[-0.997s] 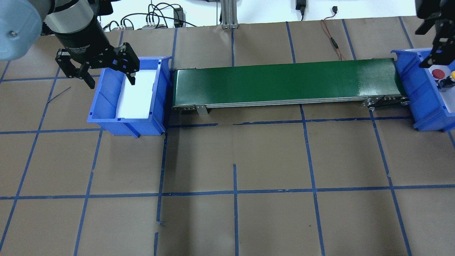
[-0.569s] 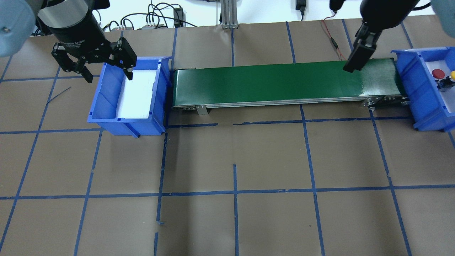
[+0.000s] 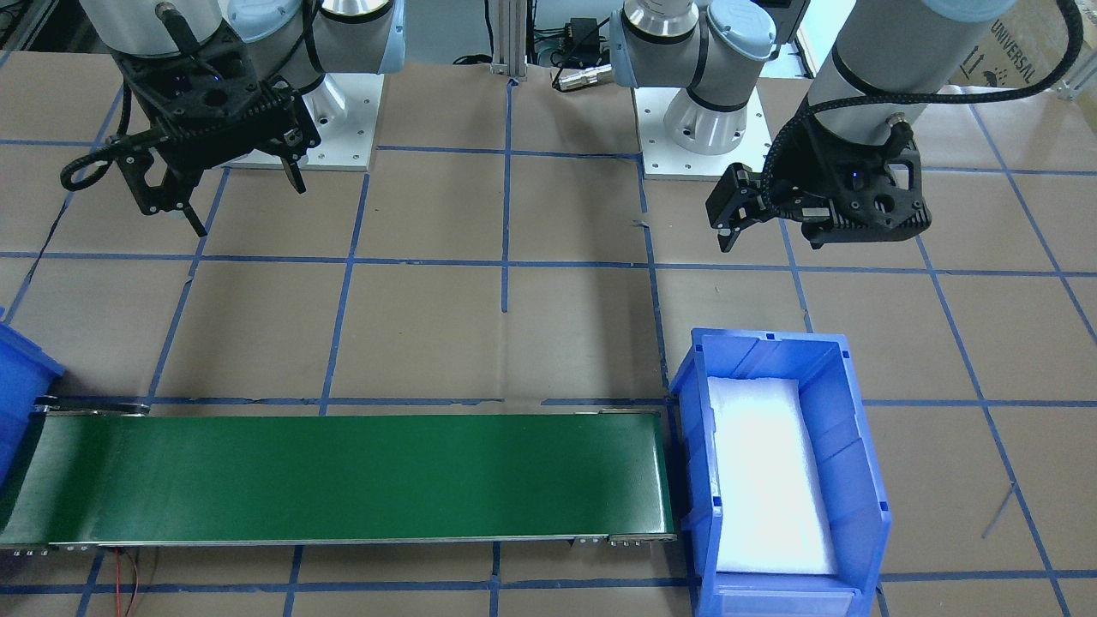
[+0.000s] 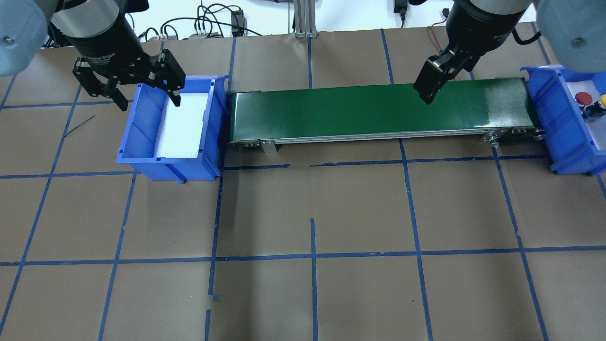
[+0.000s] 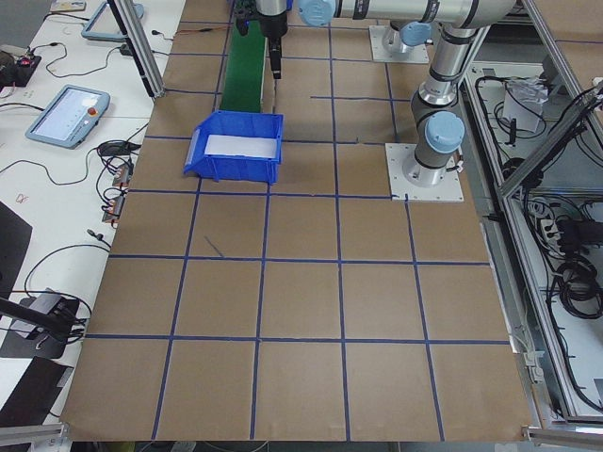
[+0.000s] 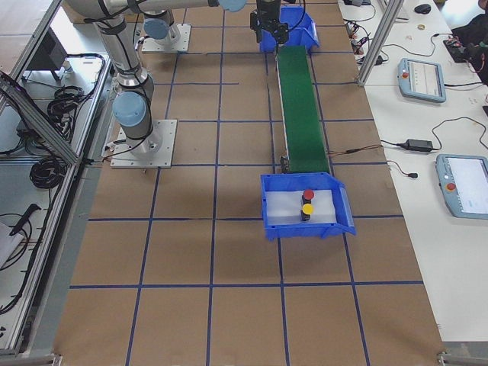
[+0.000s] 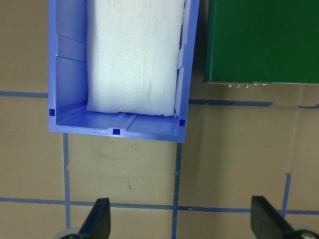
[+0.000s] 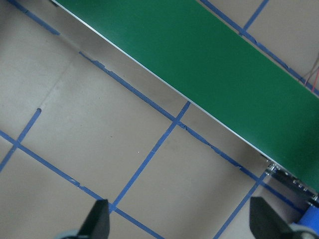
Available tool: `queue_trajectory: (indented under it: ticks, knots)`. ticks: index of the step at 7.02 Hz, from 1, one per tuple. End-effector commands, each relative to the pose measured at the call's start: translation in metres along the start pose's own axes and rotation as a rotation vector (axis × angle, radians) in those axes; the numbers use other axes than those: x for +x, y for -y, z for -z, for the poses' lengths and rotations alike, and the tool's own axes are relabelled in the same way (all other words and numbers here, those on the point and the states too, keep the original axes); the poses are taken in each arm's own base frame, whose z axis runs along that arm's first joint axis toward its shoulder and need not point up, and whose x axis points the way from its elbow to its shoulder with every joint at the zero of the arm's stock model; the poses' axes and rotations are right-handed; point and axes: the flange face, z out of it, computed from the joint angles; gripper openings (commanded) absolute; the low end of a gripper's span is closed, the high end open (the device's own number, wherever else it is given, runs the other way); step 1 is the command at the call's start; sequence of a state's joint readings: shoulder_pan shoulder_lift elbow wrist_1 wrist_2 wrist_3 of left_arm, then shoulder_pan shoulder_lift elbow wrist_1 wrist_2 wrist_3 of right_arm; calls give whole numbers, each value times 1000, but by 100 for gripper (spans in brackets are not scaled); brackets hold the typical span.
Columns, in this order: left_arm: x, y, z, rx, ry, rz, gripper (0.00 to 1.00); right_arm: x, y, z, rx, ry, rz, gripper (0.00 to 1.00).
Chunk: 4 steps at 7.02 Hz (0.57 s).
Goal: Transport two buttons from left to right
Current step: 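Open the right gripper and raise it back over the conveyor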
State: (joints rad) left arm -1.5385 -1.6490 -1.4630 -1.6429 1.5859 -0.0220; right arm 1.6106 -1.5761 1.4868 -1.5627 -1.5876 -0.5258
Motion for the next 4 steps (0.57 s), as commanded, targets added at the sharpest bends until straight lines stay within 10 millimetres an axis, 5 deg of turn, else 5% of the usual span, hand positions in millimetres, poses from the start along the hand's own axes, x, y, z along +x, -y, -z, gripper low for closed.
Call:
queue_trajectory:
  ticks: [1, 4]
  knots:
    - [2, -1, -4, -8, 7, 4, 100, -5, -13, 13, -3, 4, -196, 100]
    - [3, -2, -5, -9, 7, 4, 100, -3, -13, 14, 16, -10, -227, 100]
